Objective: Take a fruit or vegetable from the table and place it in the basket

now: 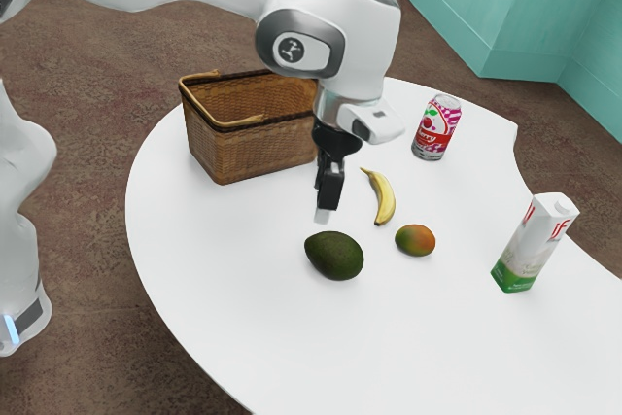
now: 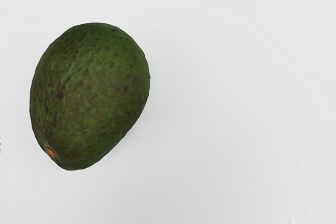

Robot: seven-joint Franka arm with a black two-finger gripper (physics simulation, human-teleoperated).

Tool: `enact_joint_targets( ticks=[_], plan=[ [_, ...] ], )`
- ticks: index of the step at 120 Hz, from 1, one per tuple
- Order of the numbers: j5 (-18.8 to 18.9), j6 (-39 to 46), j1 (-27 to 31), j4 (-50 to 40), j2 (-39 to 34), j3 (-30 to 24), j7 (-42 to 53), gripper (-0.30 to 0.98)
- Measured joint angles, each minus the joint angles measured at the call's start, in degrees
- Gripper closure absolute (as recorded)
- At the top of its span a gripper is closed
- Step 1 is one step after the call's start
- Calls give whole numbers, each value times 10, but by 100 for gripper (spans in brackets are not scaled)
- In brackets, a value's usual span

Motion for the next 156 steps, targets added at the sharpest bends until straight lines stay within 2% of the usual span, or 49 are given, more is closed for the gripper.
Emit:
enact_joint_targets(
  ticks=[29, 50, 70, 94, 133, 156],
  plan=[
    [3, 28, 3, -39, -14, -1, 130, 0],
    [4, 37, 61, -41, -13, 0, 209, 0],
    [2, 46, 56, -54, -19, -5, 267, 0],
    [-2, 81, 43, -76, -18, -19, 319, 0],
    [-6, 111, 95, -94, -15, -19, 373, 0],
    [-9, 132, 92, -95, 5, -20, 394, 0]
  ],
)
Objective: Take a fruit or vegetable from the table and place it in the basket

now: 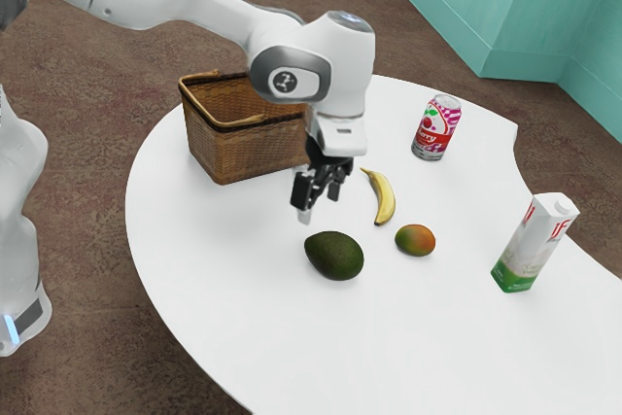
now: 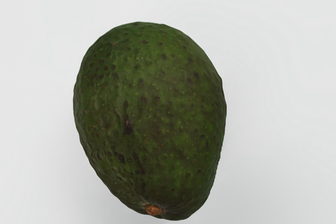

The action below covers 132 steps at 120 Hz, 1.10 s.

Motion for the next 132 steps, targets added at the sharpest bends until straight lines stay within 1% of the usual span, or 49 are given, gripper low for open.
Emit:
enact_joint_targets(
  ticks=[45, 76, 96, 114, 132],
  plan=[
    [-10, 59, -11, 3, 47, -1, 26, 0],
    [-17, 83, -12, 4, 55, -1, 37, 0],
    [-28, 95, -12, 4, 63, -1, 41, 0],
    [-71, 102, -7, 2, 69, 0, 36, 0],
    [-89, 106, -2, 1, 75, 2, 25, 0]
  ],
)
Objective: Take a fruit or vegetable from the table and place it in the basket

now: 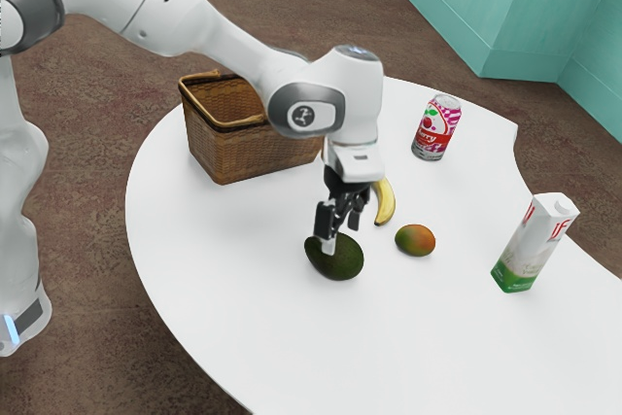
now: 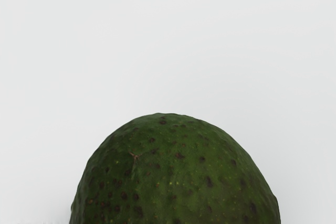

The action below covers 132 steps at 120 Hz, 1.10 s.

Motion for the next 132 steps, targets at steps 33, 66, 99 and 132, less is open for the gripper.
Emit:
enact_joint_targets(
  ticks=[33, 66, 99, 132],
  plan=[
    [-7, 3, 4, -1, 16, 1, -14, 0],
    [-9, 8, 9, -1, 36, 1, -23, 0],
    [-22, 16, 9, -1, 46, 5, -32, 21],
    [6, 49, 10, 1, 31, 5, -63, 61]
  ],
)
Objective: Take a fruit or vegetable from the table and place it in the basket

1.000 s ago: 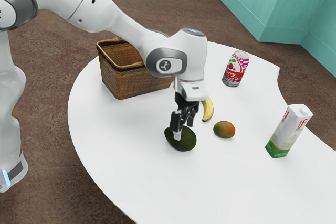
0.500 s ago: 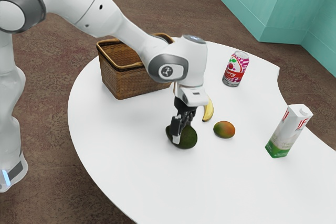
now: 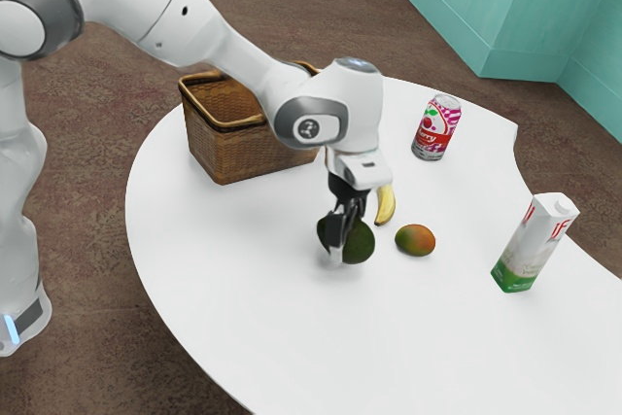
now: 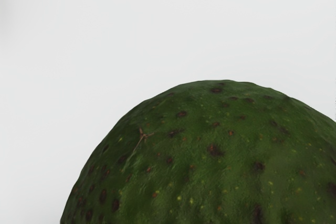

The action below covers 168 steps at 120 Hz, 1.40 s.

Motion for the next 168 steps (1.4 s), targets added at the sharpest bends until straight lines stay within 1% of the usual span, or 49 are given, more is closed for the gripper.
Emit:
enact_joint_targets(
  ticks=[10, 22, 27, 35, 40, 42, 54, 62, 70, 79, 80, 89, 98, 102, 119, 136, 140, 168],
  plan=[
    [14, 6, -3, 0, -30, 1, -13, 63],
    [39, 9, 1, -1, -86, 0, -29, 68],
    [53, 8, 21, 0, -111, 0, -36, 69],
    [77, -4, 78, 3, -156, -2, -46, 67],
    [90, -20, 117, 18, -177, -10, -51, 68],
    [96, -26, 126, 25, -182, -12, -52, 66],
    [126, -64, 153, 69, -200, -19, -57, 63],
    [137, -83, 176, 79, -204, -20, -57, 58],
    [140, -99, 200, 82, -207, -20, -53, 54],
    [139, -113, 231, 82, -212, -20, -47, 58],
    [139, -115, 234, 82, -212, -20, -46, 55],
    [139, -126, 262, 82, -212, -20, -41, 60],
    [138, -134, 279, 81, -211, -20, -35, 50],
    [137, -137, 286, 81, -210, -20, -31, 52],
    [134, -145, 307, 81, -207, -20, -19, 53],
    [134, -149, 314, 81, -205, -20, -8, 54],
    [134, -149, 317, 81, -204, -20, -6, 52],
    [128, -148, 333, 80, -164, -17, 8, 52]
  ],
)
